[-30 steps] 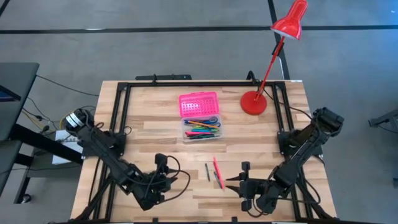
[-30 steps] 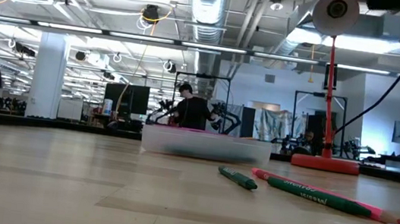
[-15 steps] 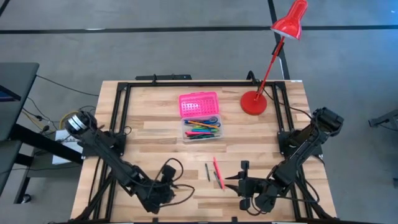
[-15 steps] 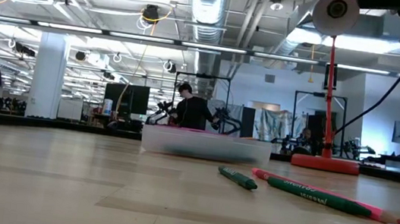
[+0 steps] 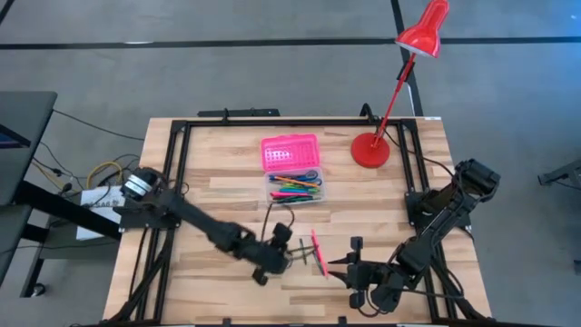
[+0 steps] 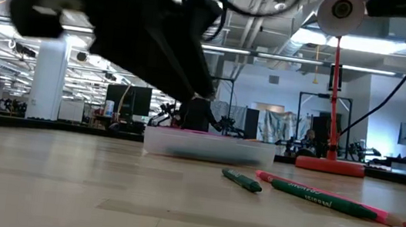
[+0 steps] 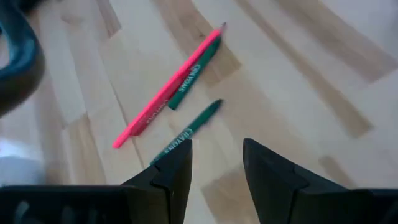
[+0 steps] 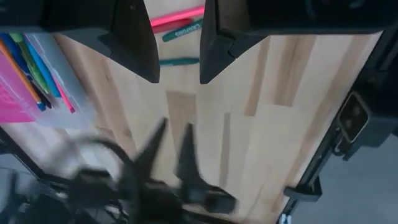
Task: Pick & place school supplies into a supply box
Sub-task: Put the green crayon into the pink supply box
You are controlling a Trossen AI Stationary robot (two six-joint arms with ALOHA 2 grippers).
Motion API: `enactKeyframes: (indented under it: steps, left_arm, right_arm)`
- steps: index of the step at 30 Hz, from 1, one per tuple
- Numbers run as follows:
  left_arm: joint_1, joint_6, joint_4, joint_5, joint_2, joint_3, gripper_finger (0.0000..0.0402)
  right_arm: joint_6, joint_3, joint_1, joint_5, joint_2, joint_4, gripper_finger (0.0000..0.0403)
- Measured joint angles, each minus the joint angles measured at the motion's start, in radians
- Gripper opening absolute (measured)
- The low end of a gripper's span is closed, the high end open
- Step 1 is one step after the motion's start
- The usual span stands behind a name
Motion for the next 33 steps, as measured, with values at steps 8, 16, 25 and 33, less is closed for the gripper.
enactKeyframes:
  steps: [8, 16, 25, 33]
  left_arm:
    - [0.154, 0.120, 0.162, 0.160, 0.113, 0.000, 0.0139]
    - [0.197, 0.175, 0.200, 0.241, 0.189, 0.024, 0.0139]
    - [0.235, 0.146, 0.166, 0.322, 0.221, 0.050, 0.0139]
    - [0.242, 0.114, 0.127, 0.334, 0.221, 0.051, 0.0134]
  right_arm:
    - [0.001, 0.000, 0.032, 0.005, 0.000, -0.018, 0.0107]
    - [0.014, 0.000, 0.069, 0.023, 0.000, -0.027, 0.0107]
    - [0.042, 0.000, 0.072, 0.032, 0.000, -0.029, 0.0107]
    - [0.050, 0.000, 0.072, 0.032, 0.000, -0.029, 0.0107]
